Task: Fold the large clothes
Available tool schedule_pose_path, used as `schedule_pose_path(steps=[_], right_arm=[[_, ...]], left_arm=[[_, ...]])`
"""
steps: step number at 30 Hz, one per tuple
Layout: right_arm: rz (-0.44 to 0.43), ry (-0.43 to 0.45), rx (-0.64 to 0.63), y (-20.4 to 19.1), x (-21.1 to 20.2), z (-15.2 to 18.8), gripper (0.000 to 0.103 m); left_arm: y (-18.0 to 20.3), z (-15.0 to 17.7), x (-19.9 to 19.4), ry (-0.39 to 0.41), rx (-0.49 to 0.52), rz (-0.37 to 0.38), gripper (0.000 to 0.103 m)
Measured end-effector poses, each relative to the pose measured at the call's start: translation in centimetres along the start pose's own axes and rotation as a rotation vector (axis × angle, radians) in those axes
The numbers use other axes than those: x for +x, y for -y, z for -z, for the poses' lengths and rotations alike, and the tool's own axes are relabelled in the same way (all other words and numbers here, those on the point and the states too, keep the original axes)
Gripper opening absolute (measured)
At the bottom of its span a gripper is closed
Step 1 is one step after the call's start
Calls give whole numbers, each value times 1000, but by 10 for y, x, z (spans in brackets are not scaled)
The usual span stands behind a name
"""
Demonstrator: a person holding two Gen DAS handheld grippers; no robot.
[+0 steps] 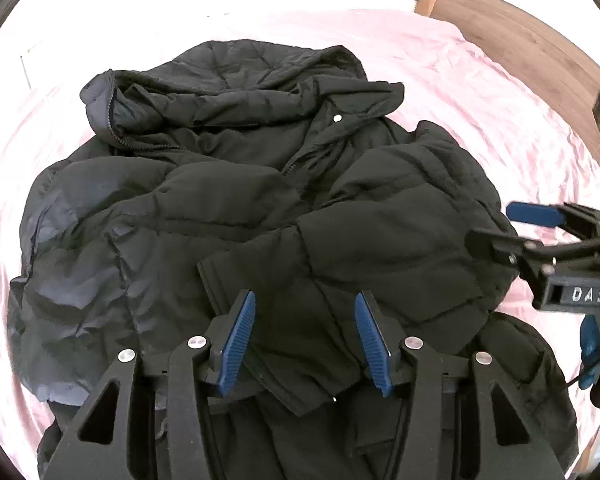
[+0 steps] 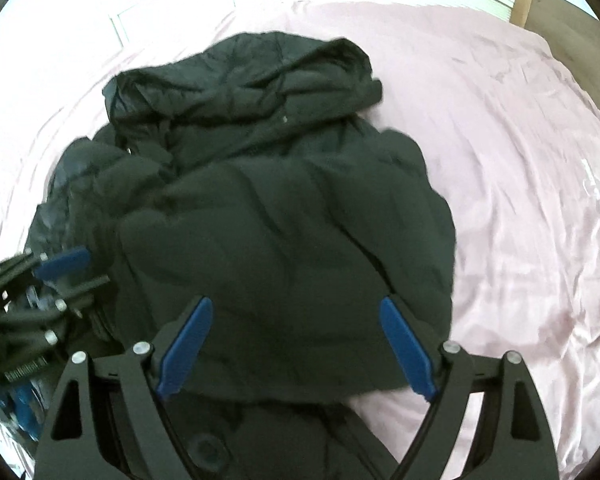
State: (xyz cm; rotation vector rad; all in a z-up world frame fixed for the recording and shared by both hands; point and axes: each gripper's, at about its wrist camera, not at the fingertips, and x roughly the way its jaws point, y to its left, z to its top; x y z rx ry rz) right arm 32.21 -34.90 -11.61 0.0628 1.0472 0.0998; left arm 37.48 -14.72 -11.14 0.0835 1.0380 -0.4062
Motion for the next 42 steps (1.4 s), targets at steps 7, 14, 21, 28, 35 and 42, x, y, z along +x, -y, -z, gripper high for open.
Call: schedule_pose_path(steps=[7, 14, 21, 28, 35, 42], right_arm=[[14, -67, 41, 4, 46, -10, 87], [-85, -81, 31, 13, 40, -12, 87], [-166, 64, 37, 41, 5, -70, 87], [-206, 179, 194, 96, 37, -153, 94], [-237, 212, 303, 119, 92, -203, 97], [-224, 223, 367, 136, 139, -232, 101]], left_arm=[[-10, 6, 16, -37, -2, 32, 54], [-28, -11, -17, -29, 29, 89, 70], [-85, -75, -50, 88, -89, 103, 83], [-165, -155, -22, 150, -265, 12, 89], [-250, -204, 36, 150, -522, -25, 89], [-282, -210, 78, 132, -701, 93, 89]])
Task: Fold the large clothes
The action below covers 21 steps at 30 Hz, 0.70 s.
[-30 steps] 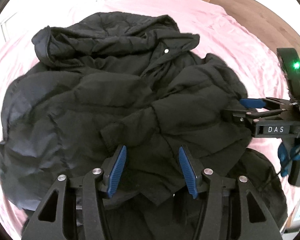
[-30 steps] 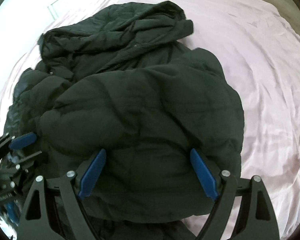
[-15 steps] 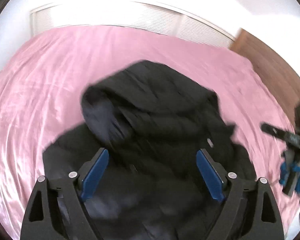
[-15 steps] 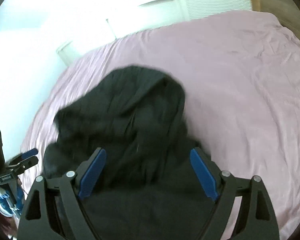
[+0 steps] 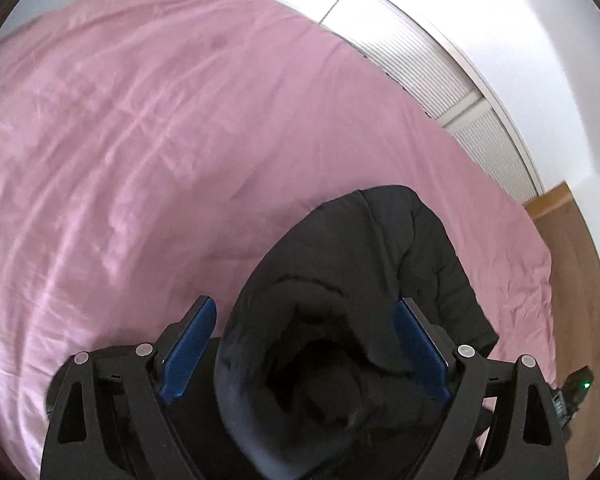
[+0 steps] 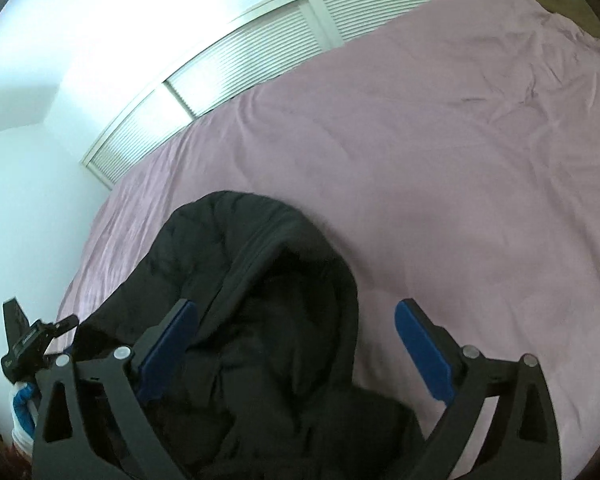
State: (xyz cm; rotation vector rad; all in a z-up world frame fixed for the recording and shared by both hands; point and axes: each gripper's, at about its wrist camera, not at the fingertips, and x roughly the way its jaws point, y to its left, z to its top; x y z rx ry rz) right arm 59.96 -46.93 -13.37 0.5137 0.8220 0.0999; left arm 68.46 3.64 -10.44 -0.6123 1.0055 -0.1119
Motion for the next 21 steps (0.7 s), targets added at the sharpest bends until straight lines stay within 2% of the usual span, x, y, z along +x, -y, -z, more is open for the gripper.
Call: schedule_pose_path(steps=[2, 9, 13, 15, 18, 19, 20, 21], right_arm=[[12, -1, 11, 4, 12, -6, 101], [34, -26, 34, 5, 50, -18, 102], [2, -69, 47, 1, 68, -17, 102], [-6, -90, 45, -3, 78, -16, 102], [11, -102, 19, -10, 88, -14, 102], [16, -104, 16, -12, 90, -14, 101], [18, -112, 13, -14, 93, -13, 88], [10, -126, 13, -16, 95, -13, 68]], left_arm=[[1, -2, 13, -31, -24, 35, 89], [8, 12, 47, -62, -9, 49, 87], [-2, 19, 57, -57, -16, 44, 62], [-6, 19, 58, -53, -19, 40, 55], [-8, 21, 60, -49, -13, 35, 39], [-8, 22, 60, -50, -6, 29, 31], [-5, 24, 60, -47, 10, 19, 24], [-1, 26, 58, -43, 26, 12, 21]])
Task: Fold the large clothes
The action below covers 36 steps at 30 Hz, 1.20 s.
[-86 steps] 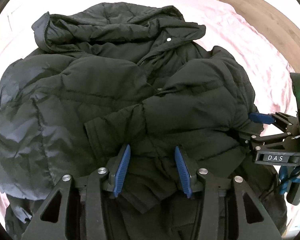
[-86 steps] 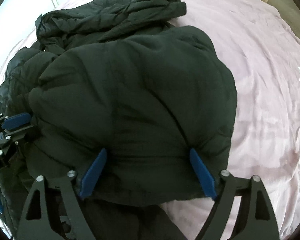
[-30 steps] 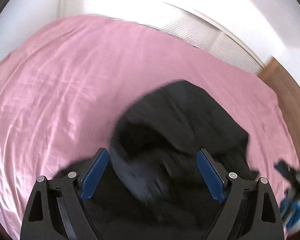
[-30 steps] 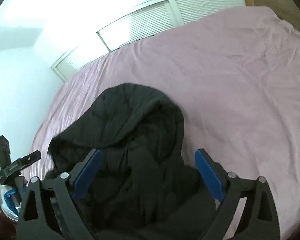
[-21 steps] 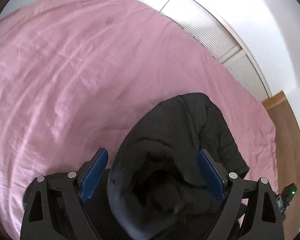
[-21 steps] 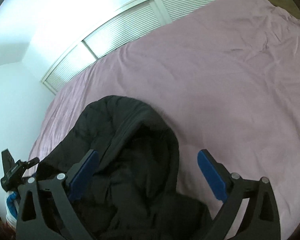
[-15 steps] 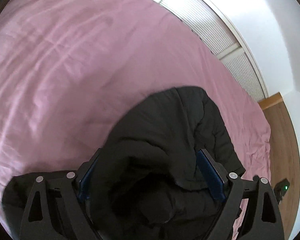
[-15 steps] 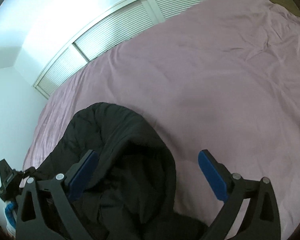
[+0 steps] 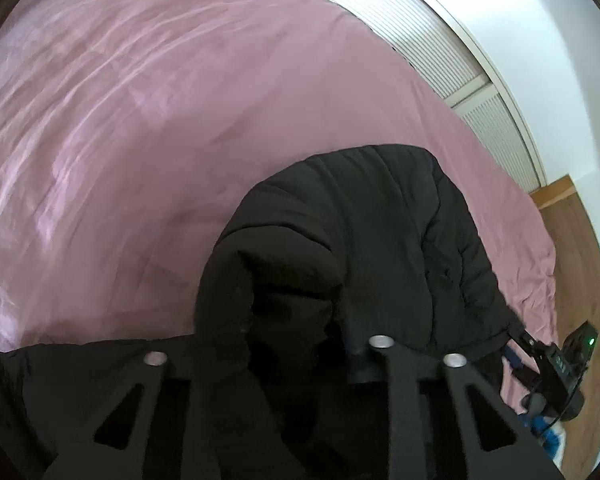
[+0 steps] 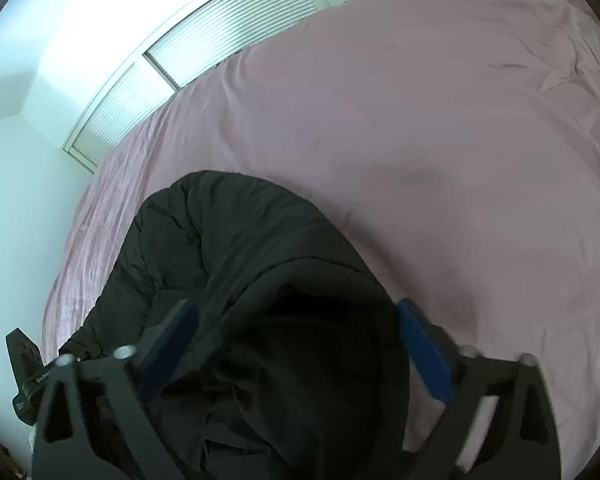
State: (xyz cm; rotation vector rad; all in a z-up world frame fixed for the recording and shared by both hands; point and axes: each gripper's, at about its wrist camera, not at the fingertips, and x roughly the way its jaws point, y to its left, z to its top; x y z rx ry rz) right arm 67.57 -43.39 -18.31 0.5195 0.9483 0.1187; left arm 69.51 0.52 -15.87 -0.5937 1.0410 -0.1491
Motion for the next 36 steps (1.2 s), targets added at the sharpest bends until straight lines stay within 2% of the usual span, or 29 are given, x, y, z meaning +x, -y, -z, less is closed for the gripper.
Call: schedule_pose_path(steps=[1, 3, 5, 6, 10, 14, 17, 20, 24, 27, 30, 33, 36], right_arm=[[-7, -14, -6, -3, 2, 0, 58], [-3, -39, -50, -13, 5, 2, 25], [9, -64, -92, -21, 5, 5, 12], [19, -73, -112, -26, 4, 7, 9], [40, -74, -162, -37, -12, 15, 8], [23, -50, -232, -48, -48, 31, 7], [-13, -26, -311, -54, -86, 59, 7], [-43, -32, -376, -52, -123, 104, 7], [-77, -88, -352, -36, -156, 165, 8], [-105, -103, -294, -19, -180, 214, 8], [-88, -126, -279, -4, -182, 250, 8], [-44, -164, -229, 15, -162, 275, 5], [-45, -137, -129, 33, -159, 280, 5]], left_arm=[[5, 2, -2, 2, 28, -14, 17], [18, 5, -3, -5, 93, -49, 14], [25, 7, -8, -15, 125, -68, 13], [26, 8, -11, -17, 127, -68, 13], [29, 14, -29, -25, 158, -67, 11], [29, 33, -58, -21, 206, -51, 11], [20, 62, -85, -17, 255, -51, 11], [7, 94, -111, -22, 293, -40, 11], [-5, 131, -143, -21, 323, -2, 11], [-11, 167, -166, -2, 393, 6, 13], [-19, 192, -164, -8, 458, -58, 17], [-33, 197, -158, -24, 402, -57, 18], [-34, 195, -159, -22, 371, -51, 20]])
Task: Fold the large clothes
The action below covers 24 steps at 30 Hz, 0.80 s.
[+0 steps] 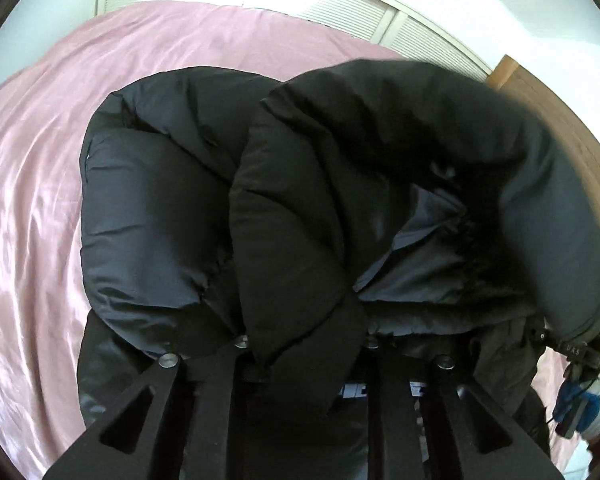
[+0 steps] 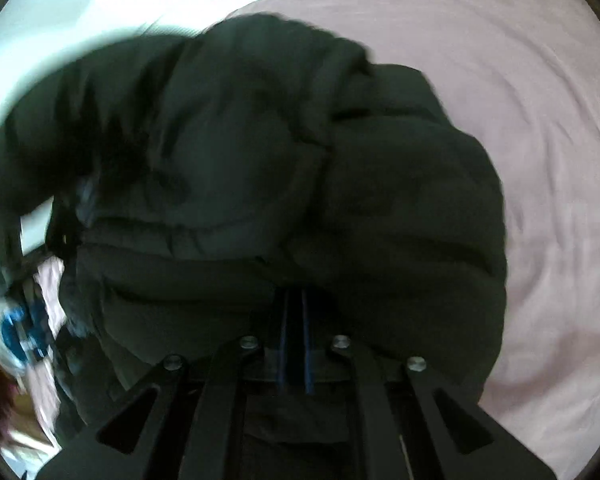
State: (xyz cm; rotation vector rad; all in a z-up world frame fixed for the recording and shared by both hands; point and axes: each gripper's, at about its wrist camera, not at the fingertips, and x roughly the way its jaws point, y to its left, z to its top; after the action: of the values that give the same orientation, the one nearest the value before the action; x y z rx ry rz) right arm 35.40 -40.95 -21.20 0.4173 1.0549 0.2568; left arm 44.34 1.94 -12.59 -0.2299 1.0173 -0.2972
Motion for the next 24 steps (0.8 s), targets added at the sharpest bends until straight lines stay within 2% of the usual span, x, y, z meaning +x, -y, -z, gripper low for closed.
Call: schedule_pose_path(steps=[2, 6, 8, 12, 16, 17, 19, 20, 21, 24], right_arm=[[9, 20, 3, 2, -9, 0, 9], [48, 40, -48, -12, -38, -1, 9], [56, 65, -63, -14, -56, -12, 9], [33, 140, -105, -38, -90, -35, 9], [17, 185, -164, -78, -96, -59, 9], [20, 190, -186, -90, -94, -66, 14], [42, 199, -227, -108, -89, -84, 36], [47, 203, -239, -119, -82, -85, 58], [60, 211, -259, -127, -77, -97, 66], [75, 227, -276, -144, -62, -124, 66]], left_arm=[[1, -1, -1, -2, 4, -7, 27], [7, 0, -7, -6, 10, -19, 39], [7, 4, -12, -7, 11, -24, 48], [1, 7, -26, -15, 7, -47, 56], [-6, 13, -56, 14, -11, -65, 57], [-6, 13, -68, 33, -10, -69, 59], [-5, 2, -79, 66, -1, -73, 62], [-3, -3, -83, 81, 7, -73, 62], [4, -12, -86, 97, 16, -69, 62], [27, -58, -83, 147, 40, -31, 66]])
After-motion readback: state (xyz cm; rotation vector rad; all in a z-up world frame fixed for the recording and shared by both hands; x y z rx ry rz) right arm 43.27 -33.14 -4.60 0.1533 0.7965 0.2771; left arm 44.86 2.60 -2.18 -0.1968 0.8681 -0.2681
